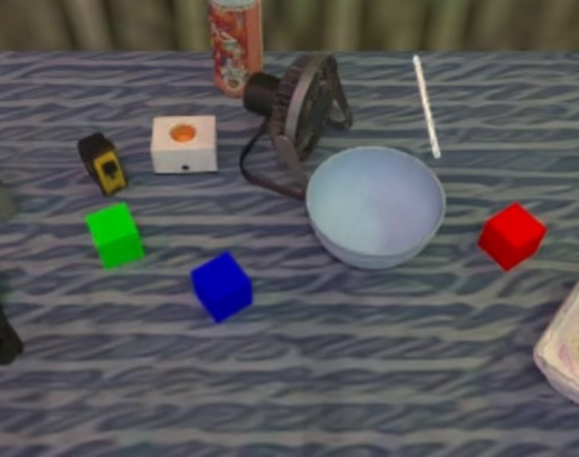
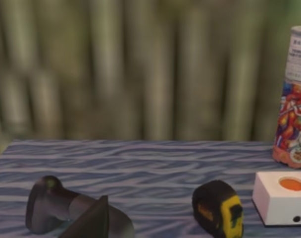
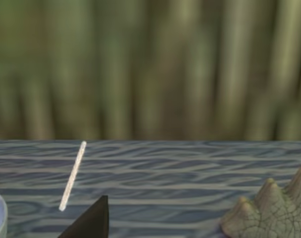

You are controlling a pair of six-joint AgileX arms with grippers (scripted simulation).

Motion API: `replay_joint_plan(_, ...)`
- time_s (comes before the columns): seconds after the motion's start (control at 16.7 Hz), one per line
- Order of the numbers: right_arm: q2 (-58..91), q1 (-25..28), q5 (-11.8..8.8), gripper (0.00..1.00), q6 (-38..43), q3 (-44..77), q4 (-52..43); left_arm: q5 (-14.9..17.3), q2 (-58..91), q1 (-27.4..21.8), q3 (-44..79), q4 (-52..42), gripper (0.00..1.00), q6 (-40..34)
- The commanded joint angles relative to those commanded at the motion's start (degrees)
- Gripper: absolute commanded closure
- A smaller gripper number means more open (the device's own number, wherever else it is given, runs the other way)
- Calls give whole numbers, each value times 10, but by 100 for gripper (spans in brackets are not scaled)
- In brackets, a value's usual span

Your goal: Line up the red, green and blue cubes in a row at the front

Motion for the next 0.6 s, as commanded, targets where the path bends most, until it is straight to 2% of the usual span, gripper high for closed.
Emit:
replay_joint_plan(0.3, 35, 3, 1, 0, -8, 35, -21, 0, 0, 0, 0, 0, 0, 0)
replay_joint_plan(0.6, 214, 22, 1, 0, -44, 197, -123, 0, 0, 0, 0, 0, 0, 0)
